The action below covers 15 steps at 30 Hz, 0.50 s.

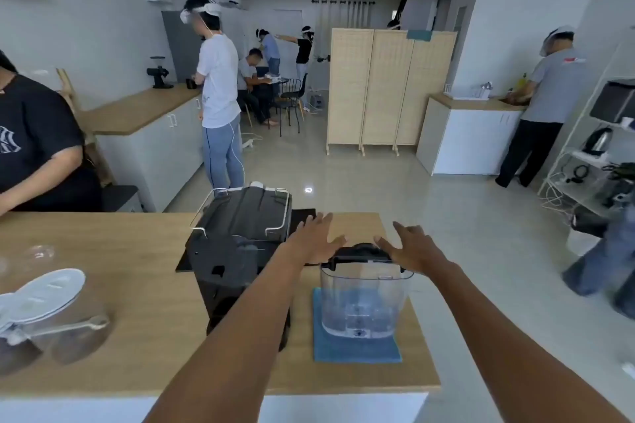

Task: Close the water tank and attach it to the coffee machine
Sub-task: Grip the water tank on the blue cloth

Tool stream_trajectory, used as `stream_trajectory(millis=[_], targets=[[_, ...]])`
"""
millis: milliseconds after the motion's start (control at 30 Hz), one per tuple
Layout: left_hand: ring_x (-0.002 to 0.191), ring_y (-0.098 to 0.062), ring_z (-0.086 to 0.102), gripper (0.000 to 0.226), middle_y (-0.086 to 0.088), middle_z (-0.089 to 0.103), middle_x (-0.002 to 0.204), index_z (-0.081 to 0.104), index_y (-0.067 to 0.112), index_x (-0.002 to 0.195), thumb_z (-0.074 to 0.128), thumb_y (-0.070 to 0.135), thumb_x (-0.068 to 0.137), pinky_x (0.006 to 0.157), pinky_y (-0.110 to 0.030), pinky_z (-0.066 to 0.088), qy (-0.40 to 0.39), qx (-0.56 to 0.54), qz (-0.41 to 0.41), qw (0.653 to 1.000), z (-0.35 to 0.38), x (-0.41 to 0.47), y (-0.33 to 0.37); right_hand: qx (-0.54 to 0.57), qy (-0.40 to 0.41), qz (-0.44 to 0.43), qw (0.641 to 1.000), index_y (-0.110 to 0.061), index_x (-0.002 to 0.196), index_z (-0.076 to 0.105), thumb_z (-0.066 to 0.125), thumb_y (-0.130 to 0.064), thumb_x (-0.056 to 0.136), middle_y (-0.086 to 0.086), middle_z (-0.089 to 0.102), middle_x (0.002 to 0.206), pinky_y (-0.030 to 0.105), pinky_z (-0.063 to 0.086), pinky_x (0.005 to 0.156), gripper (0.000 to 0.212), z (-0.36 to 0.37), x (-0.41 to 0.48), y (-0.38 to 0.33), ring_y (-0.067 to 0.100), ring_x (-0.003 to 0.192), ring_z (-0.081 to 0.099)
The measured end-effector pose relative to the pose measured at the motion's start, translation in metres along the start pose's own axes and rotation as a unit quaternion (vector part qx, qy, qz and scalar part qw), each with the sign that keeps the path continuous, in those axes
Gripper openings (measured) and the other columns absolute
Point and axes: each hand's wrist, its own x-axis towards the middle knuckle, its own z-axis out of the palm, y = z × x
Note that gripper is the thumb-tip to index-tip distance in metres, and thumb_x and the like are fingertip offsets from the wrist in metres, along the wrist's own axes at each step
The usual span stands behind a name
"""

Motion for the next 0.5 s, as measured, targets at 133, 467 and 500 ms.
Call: stream_trajectory(millis=[133, 467, 500], targets=[[0.155, -0.037, -0.003, 0.089, -0.019, -0.002, 0.168, -0.002, 0.012, 0.160, 0.044, 0.058, 0.099, 0.124, -0.050, 0.007, -0.015, -0.075, -0.089, 0.993, 0.021, 0.000, -0.010, 0.021, -0.007, 0.018, 1.000, -0.015, 0.155, 0.025, 0.041, -0.074, 0.087, 0.023, 0.037, 0.152, 0.048, 0.031, 0.112, 0.092, 0.011, 0.000, 0.014, 0.038, 0.142, 0.034], [0.145, -0.024, 0.036, 0.118, 0.001, 0.037, 0.160, 0.031, 0.021, 0.157, 0.052, 0.093, 0.066, 0.116, -0.037, 0.028, -0.043, -0.333, -0.196, 0.921, 0.055, 0.002, -0.017, 0.171, -0.009, 0.053, 0.984, -0.009, 0.152, 0.028, 0.058, -0.079, 0.073, 0.016, 0.050, 0.146, 0.042, 0.042, 0.102, 0.109, 0.020, -0.001, 0.025, 0.036, 0.132, 0.050], [0.143, -0.023, 0.040, 0.105, 0.001, 0.043, 0.156, 0.038, 0.021, 0.154, 0.052, 0.088, 0.074, 0.109, -0.031, 0.029, -0.045, -0.344, -0.189, 0.919, 0.056, 0.002, -0.015, 0.179, -0.012, 0.052, 0.982, -0.008, 0.150, 0.031, 0.059, -0.076, 0.075, 0.016, 0.052, 0.144, 0.040, 0.043, 0.099, 0.105, 0.020, 0.000, 0.026, 0.035, 0.129, 0.052]])
